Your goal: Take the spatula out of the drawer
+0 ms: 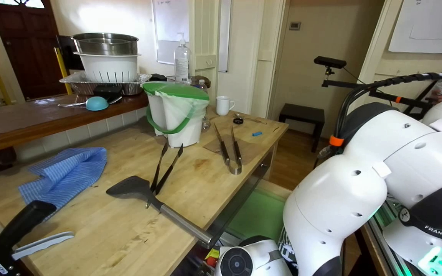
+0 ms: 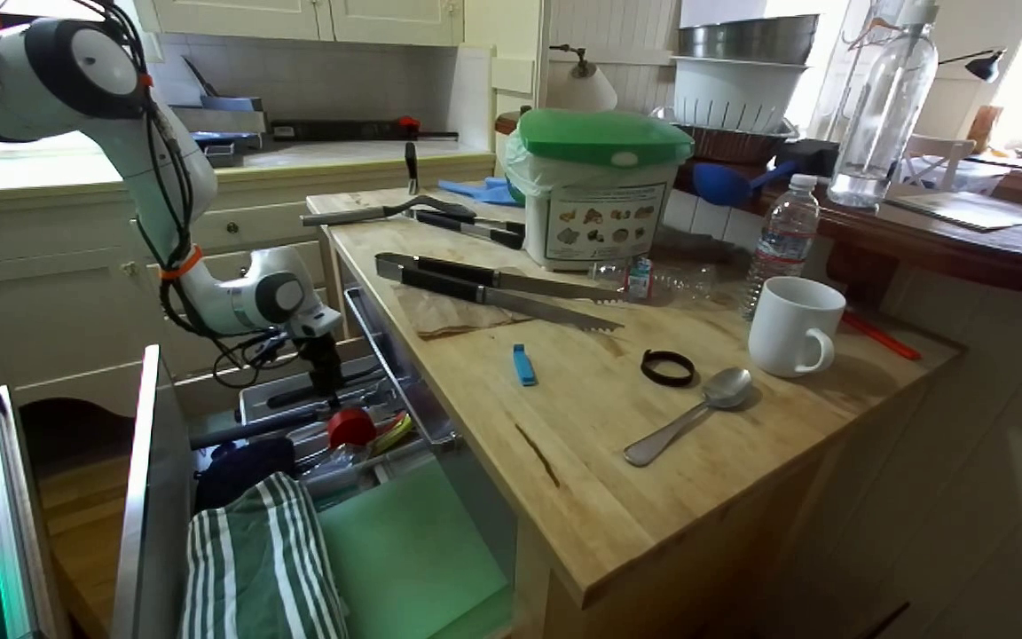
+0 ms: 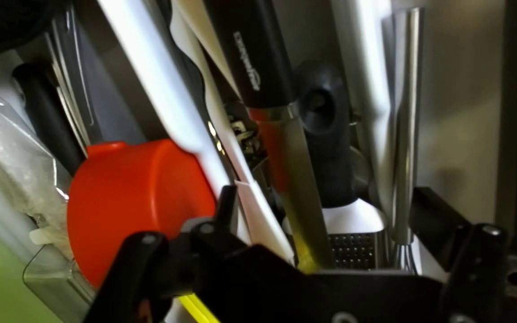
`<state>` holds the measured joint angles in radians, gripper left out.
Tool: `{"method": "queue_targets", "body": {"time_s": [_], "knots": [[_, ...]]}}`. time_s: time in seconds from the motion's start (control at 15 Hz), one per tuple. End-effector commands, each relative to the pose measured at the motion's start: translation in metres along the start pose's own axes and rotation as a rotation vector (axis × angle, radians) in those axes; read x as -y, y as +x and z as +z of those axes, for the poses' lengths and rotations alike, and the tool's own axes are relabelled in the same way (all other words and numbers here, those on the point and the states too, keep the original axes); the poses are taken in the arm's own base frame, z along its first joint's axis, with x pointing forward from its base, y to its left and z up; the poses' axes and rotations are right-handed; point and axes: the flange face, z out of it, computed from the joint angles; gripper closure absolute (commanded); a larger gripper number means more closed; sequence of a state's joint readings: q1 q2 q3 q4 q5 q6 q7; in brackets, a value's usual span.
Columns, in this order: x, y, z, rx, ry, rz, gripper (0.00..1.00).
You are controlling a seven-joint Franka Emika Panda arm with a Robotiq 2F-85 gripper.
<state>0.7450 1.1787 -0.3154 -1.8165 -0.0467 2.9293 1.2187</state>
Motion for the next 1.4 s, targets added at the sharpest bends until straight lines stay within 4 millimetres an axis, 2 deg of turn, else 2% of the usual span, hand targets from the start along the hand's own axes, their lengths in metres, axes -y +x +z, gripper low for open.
{"method": "queue_targets", "body": {"time_s": [0.0,0.33,0.47,0.53,0.8,0.93,1.13,1.27,1.33], "knots": [[-0.007,-0.004,0.021,0.023,-0.024,0.012,0.01],[-0.017,-0.007,0.032,0.032,-0.038,0.037,0.03],[-0.018,-0.007,0.033,0.037,-0.038,0.045,0.28],[-0.017,-0.006,0.033,0.037,-0.034,0.049,0.31],[-0.008,-0.006,0.03,0.039,-0.021,0.053,0.64],[-0.003,-0.006,0.028,0.043,-0.016,0.054,0.77],[-0.002,-0.006,0.02,0.07,-0.014,0.068,0.84],[-0.005,-0.011,0.002,0.087,0.005,0.086,0.93],[-0.009,-0.016,-0.006,0.093,0.014,0.104,0.94]]}}
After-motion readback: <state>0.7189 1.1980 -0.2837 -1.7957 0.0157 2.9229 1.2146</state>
